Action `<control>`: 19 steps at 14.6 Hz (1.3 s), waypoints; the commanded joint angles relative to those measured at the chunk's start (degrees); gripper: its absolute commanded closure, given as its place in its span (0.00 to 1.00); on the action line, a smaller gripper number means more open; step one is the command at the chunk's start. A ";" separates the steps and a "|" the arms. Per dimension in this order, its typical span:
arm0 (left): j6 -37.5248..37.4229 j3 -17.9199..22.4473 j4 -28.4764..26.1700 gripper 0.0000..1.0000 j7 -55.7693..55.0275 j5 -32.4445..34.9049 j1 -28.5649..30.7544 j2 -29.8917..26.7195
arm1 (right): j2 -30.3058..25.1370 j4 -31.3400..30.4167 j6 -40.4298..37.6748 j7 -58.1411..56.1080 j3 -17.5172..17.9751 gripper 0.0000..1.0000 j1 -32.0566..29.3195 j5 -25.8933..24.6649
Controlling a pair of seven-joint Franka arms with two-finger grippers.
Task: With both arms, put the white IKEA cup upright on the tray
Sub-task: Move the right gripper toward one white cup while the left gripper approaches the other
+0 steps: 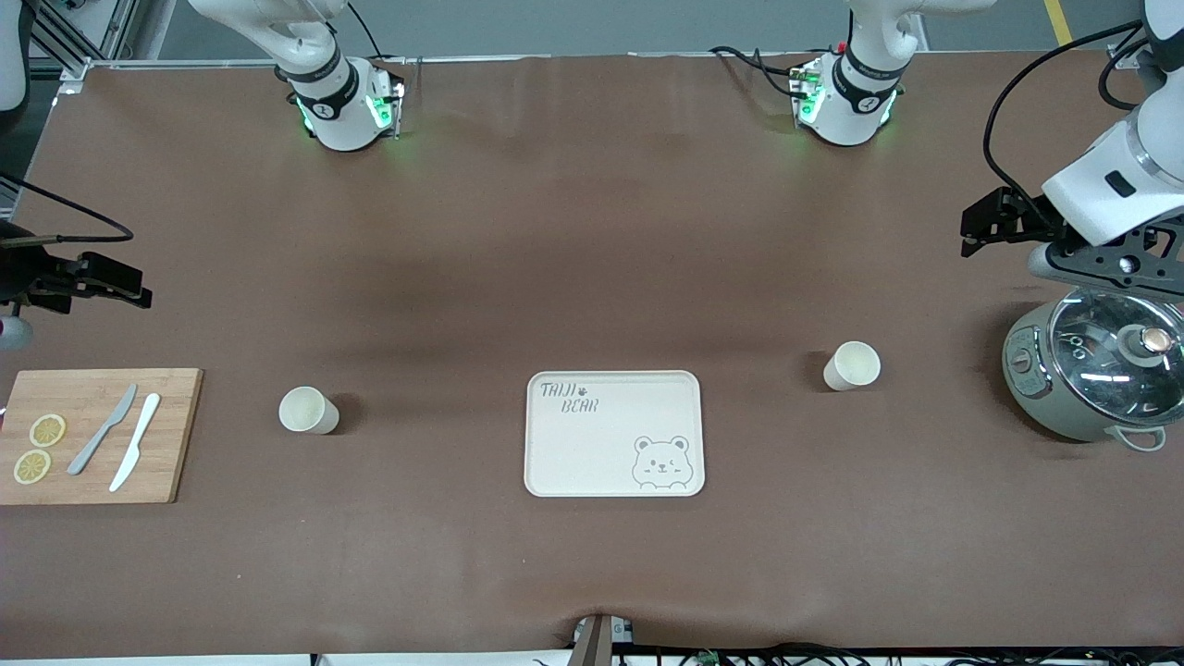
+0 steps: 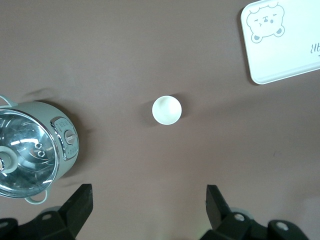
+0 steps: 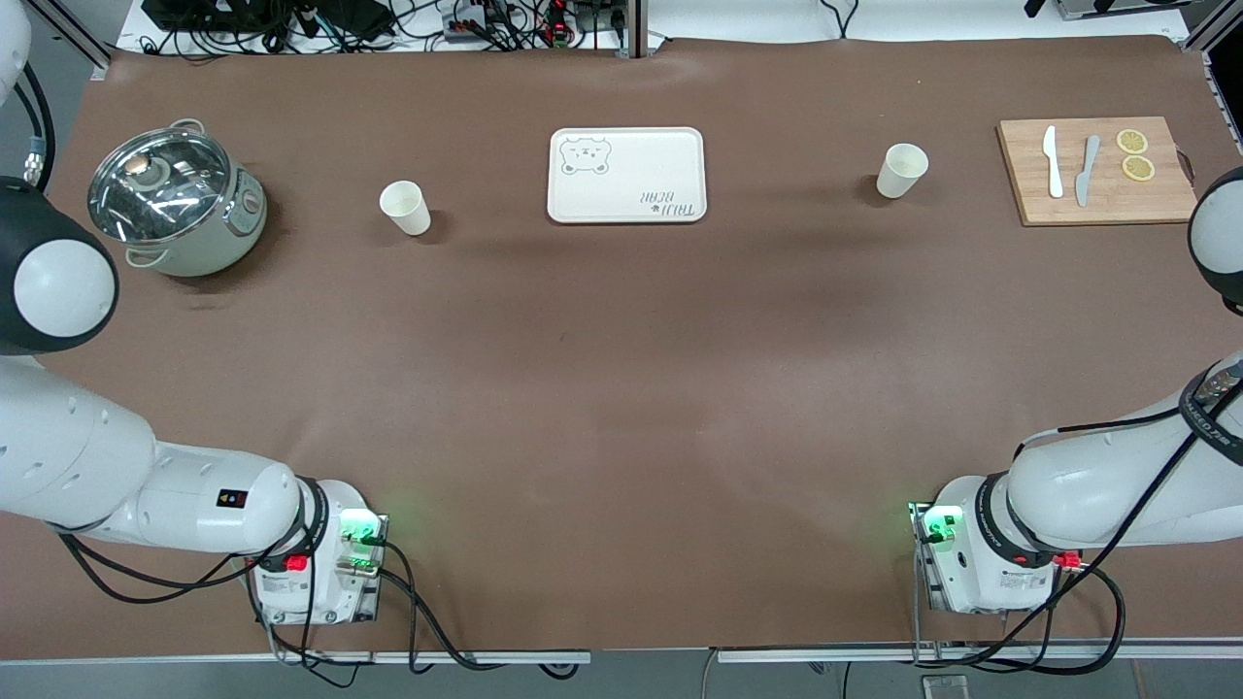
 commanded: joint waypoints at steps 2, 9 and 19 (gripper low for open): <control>-0.24 0.22 0.26 0.00 -0.74 0.30 -0.12 -0.16 | -0.94 -1.00 0.36 0.85 0.01 0.00 0.29 -0.24; 6.94 0.31 -11.30 0.00 -0.65 -0.40 1.19 -2.79 | -0.94 -0.91 0.36 0.85 0.10 0.00 0.29 -0.32; 34.64 0.22 -37.70 0.00 1.28 -0.49 4.10 -5.44 | 2.32 -9.94 12.64 -2.66 0.10 0.00 2.57 -0.76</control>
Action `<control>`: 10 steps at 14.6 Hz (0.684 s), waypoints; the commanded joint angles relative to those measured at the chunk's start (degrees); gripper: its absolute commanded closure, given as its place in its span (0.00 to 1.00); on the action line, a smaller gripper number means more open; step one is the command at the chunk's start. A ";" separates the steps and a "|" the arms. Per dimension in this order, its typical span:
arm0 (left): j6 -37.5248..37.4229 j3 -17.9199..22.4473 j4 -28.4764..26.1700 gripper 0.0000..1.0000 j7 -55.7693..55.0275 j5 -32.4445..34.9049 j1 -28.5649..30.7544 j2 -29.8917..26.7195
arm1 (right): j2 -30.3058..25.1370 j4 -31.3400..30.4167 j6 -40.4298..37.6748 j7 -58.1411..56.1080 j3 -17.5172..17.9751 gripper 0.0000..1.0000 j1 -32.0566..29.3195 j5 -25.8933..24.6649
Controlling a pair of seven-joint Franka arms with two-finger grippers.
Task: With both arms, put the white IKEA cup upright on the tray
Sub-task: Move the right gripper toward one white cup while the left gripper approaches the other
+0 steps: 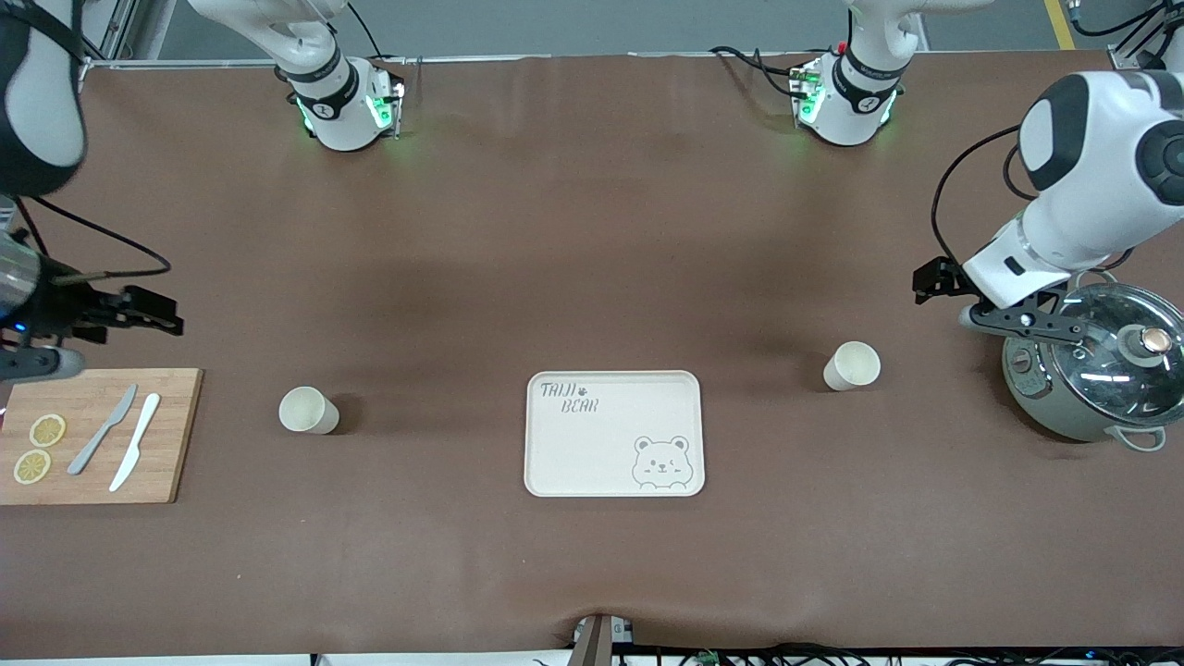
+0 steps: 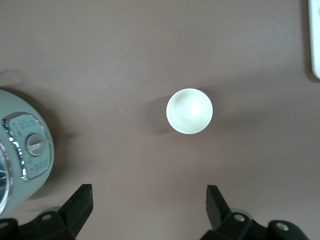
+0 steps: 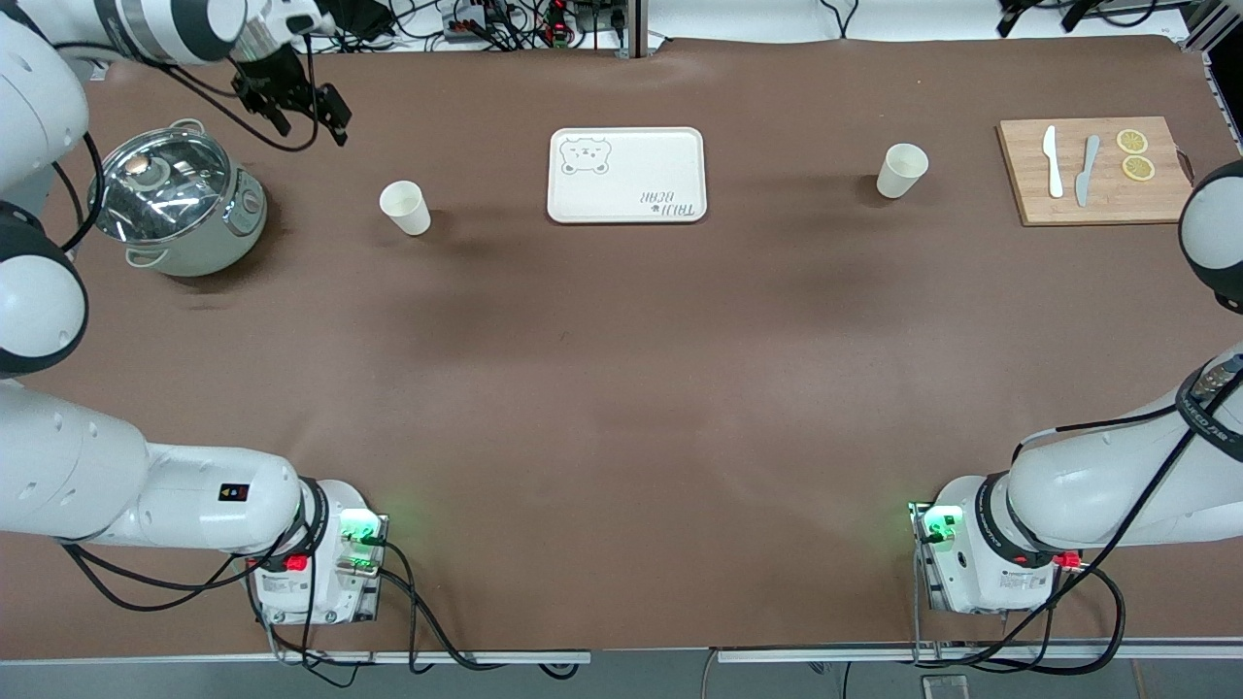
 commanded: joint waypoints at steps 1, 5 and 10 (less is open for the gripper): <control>5.57 -0.12 -3.79 0.00 0.88 -0.49 0.29 -0.03 | -0.07 -5.67 5.75 -0.62 -0.11 0.00 1.64 -0.76; 12.08 -0.12 -5.55 0.00 0.88 -0.49 0.29 3.04 | 1.51 -11.05 13.41 -4.12 -0.02 0.00 2.18 -0.59; 19.37 -0.39 -5.73 0.00 0.79 -0.49 0.20 7.61 | 5.02 -13.42 18.77 -8.15 -0.02 0.00 1.30 -0.06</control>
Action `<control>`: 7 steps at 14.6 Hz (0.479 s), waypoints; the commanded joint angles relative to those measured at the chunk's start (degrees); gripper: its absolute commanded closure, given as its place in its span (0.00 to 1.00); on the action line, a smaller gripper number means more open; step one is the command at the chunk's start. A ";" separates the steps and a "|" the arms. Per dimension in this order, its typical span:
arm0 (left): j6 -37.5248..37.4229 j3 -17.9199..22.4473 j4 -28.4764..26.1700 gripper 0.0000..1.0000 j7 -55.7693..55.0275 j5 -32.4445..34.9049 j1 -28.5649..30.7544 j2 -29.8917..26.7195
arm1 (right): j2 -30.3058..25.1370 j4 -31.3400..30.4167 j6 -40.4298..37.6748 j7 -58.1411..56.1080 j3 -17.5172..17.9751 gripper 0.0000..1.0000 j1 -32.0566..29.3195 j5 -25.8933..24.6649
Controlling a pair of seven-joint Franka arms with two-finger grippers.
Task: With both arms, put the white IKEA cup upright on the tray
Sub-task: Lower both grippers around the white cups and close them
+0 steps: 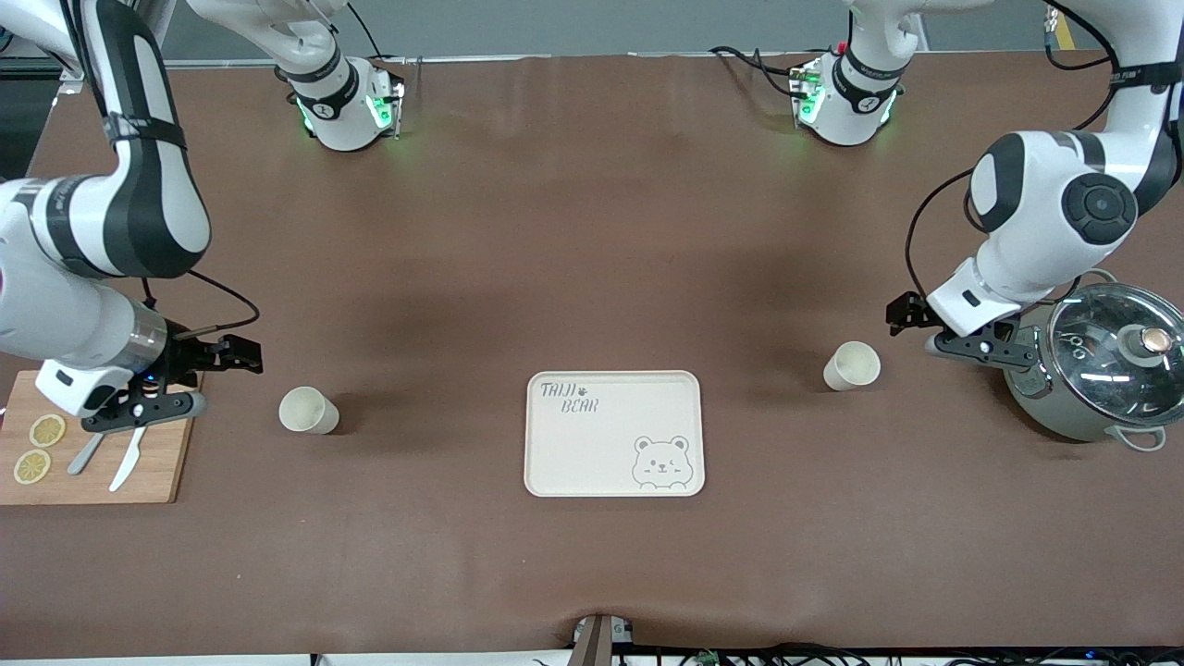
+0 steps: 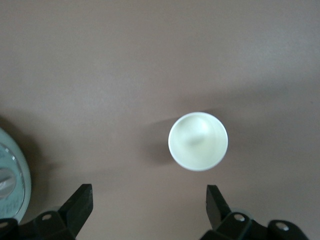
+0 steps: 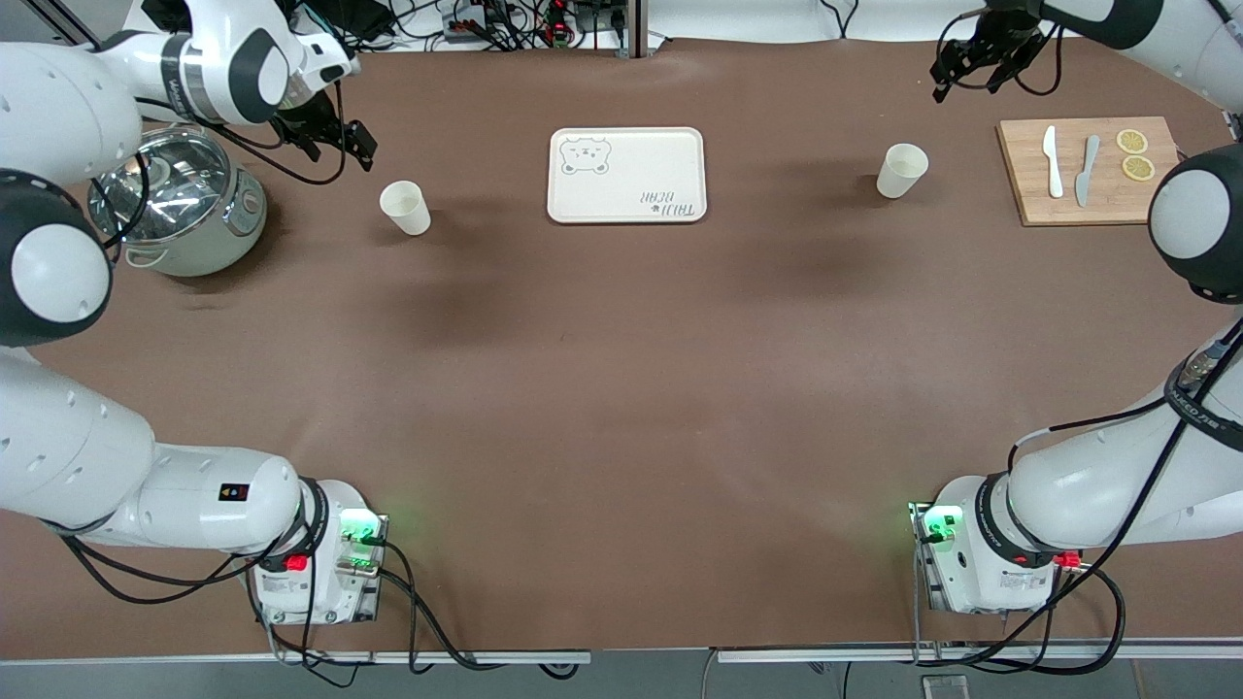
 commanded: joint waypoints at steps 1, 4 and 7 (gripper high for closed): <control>4.57 -0.53 -0.80 0.00 0.62 -0.49 0.21 2.01 | 1.90 -1.47 4.16 -6.40 0.05 0.00 -1.32 -0.05; 12.73 -0.71 -3.95 0.00 0.00 -0.75 0.21 3.77 | 4.63 -1.48 7.25 -11.34 0.05 0.00 -1.68 0.83; 22.41 -0.80 -7.74 0.00 0.00 -2.77 0.13 6.14 | 6.65 -1.48 9.44 -14.25 0.05 0.00 -2.55 1.71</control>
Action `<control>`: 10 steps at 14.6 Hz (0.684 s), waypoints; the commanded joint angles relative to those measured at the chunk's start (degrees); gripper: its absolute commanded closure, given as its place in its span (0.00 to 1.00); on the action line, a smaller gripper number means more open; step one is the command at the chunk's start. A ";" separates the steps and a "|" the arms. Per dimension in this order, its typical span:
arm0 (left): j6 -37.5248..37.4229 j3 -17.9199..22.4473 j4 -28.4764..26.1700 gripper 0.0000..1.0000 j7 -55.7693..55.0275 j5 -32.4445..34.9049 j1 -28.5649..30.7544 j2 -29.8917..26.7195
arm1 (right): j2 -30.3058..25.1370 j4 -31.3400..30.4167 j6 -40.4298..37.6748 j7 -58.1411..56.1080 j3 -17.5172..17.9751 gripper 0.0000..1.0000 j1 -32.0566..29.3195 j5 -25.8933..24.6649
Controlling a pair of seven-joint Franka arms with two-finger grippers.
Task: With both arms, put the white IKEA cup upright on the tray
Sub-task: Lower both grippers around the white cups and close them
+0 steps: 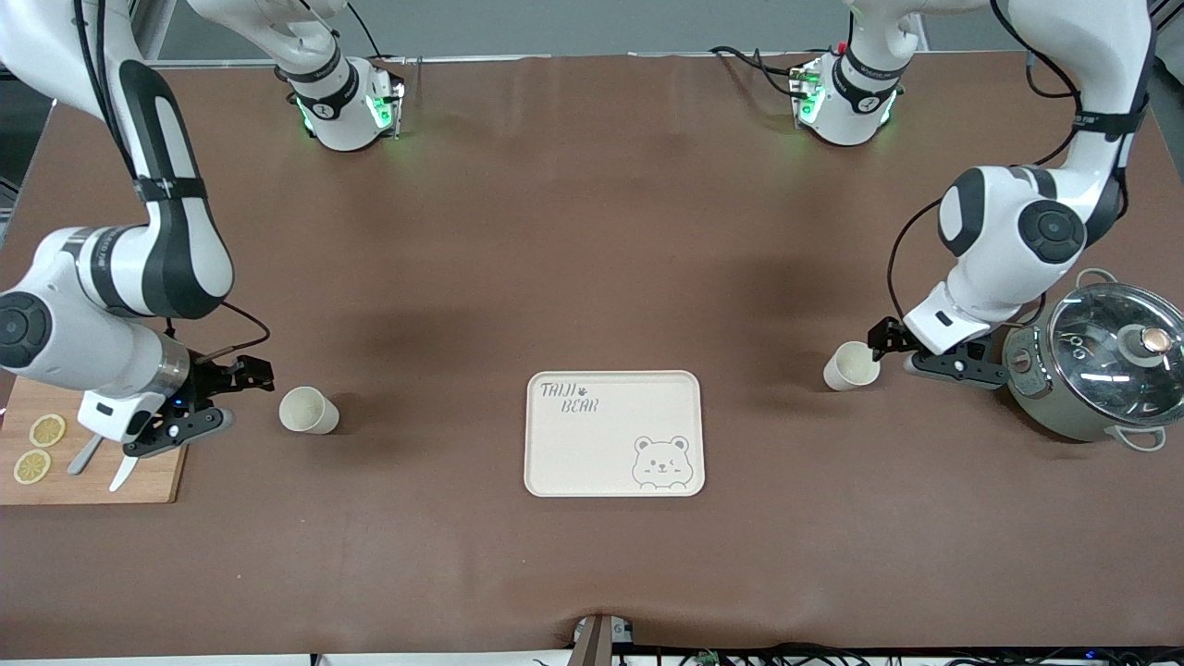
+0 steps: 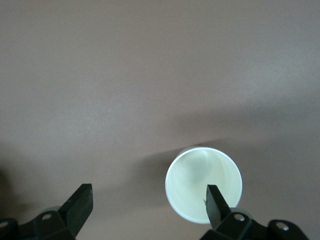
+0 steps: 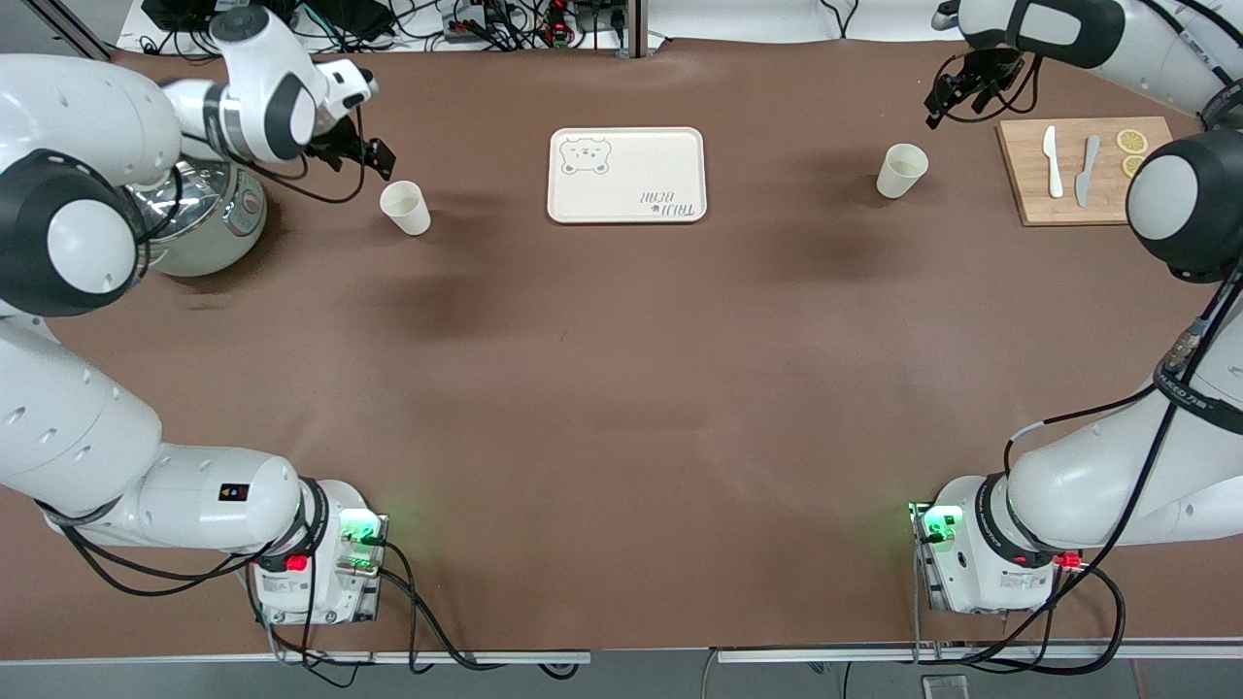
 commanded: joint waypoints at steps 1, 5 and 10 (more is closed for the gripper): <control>6.56 -0.88 -3.03 0.00 0.19 -1.85 0.17 1.50 | 1.85 0.00 2.58 -2.74 0.49 0.00 -1.23 1.55; 9.73 -1.41 -4.53 0.00 0.11 -2.11 0.26 2.91 | 4.32 -0.08 4.61 -3.53 0.41 0.00 -1.06 3.14; 11.58 -1.41 -4.70 0.00 0.28 -2.03 0.26 5.19 | 6.86 0.00 7.25 -4.84 0.41 0.00 -1.23 3.14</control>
